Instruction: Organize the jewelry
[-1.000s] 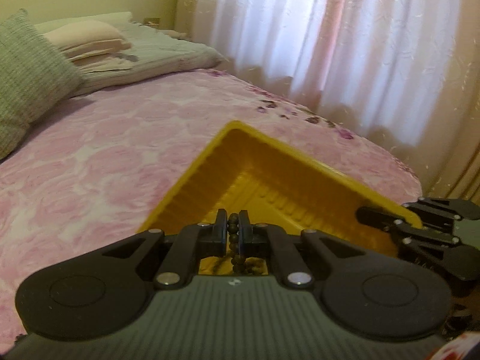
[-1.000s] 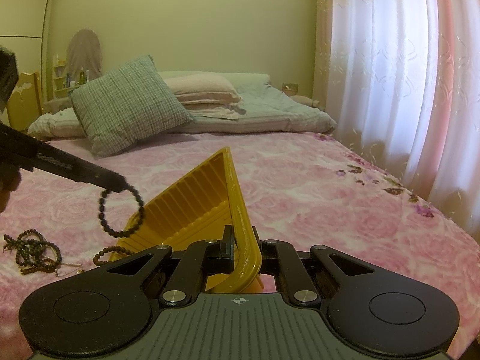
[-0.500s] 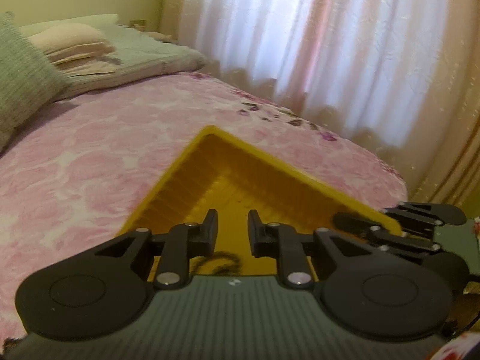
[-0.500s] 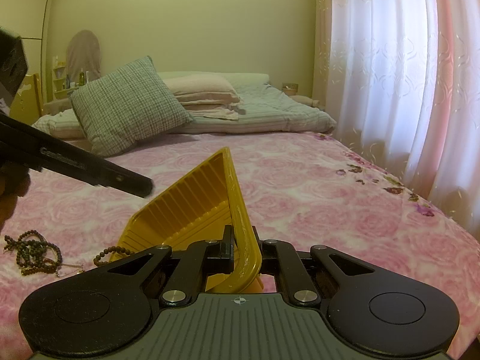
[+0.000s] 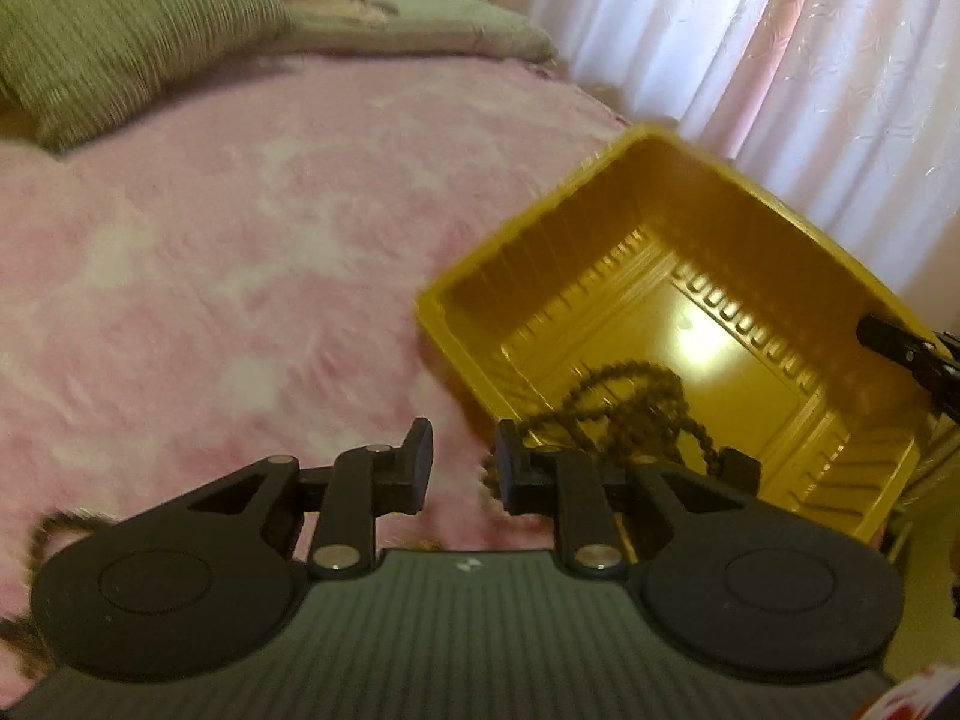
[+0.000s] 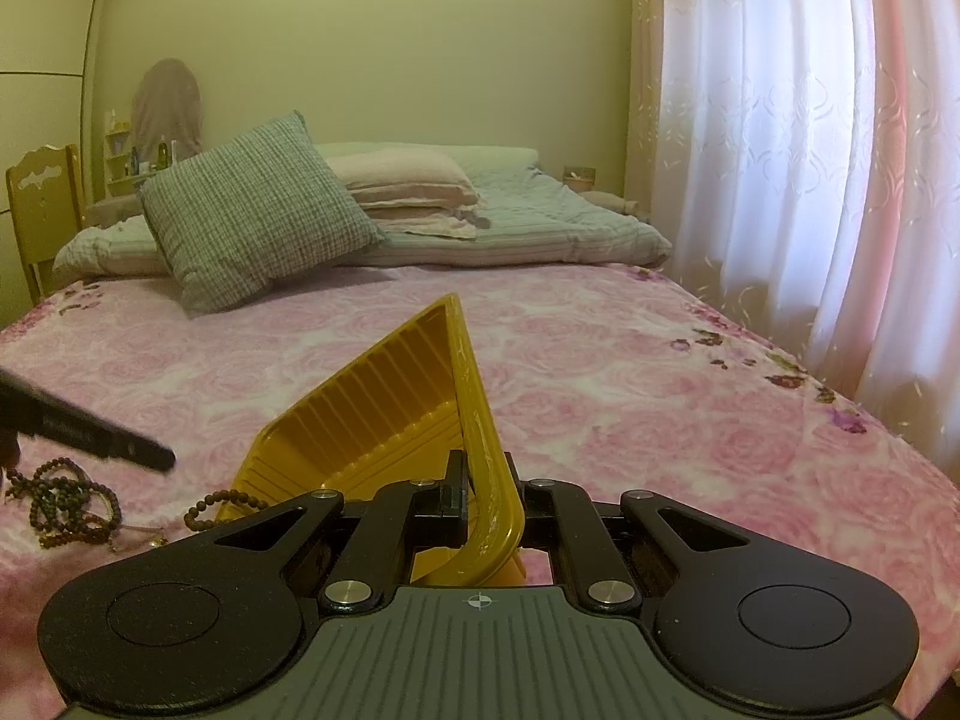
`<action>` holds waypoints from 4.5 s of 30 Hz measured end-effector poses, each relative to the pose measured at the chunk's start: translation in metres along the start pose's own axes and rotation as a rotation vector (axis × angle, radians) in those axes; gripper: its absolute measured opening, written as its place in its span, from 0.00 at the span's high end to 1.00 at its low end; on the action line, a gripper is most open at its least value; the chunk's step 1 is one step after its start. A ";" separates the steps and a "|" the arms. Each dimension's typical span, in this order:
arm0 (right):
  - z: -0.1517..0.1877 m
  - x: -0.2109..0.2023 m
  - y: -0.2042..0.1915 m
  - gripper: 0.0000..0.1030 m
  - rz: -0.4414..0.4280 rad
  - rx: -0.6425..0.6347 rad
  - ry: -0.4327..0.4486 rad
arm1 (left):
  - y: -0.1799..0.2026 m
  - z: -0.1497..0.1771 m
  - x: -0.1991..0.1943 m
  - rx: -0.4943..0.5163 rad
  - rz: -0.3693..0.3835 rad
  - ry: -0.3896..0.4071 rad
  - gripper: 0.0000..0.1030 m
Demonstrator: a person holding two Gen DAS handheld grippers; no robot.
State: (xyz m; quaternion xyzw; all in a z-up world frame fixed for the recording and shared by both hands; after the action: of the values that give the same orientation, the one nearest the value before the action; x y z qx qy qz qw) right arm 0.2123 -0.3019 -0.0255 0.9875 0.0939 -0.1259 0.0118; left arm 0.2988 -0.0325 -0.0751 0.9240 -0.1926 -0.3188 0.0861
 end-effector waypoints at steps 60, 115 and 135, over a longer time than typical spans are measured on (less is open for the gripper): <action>0.001 0.000 0.003 0.93 0.006 0.009 0.005 | 0.017 0.010 0.011 0.221 0.047 -0.054 0.96; 0.000 -0.002 0.002 0.93 0.010 0.000 0.001 | -0.008 0.073 -0.040 0.582 -0.056 -0.075 0.72; -0.001 -0.002 0.001 0.93 0.008 -0.002 0.004 | -0.042 0.000 -0.096 0.360 -0.110 0.029 0.94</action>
State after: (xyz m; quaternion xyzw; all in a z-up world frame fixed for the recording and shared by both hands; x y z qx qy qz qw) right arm 0.2112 -0.3036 -0.0237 0.9881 0.0900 -0.1238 0.0132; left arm 0.2418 0.0451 -0.0332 0.9381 -0.1947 -0.2700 -0.0955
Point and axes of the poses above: each gripper's, at about its wrist camera, not at the fingertips, and x roughly the way its jaws point, y to its right, z to its underside, the point moved 5 cm from there along x, roughly the way its jaws point, and after that the axes turned 12 degrees about y, right-handed, at the moved point
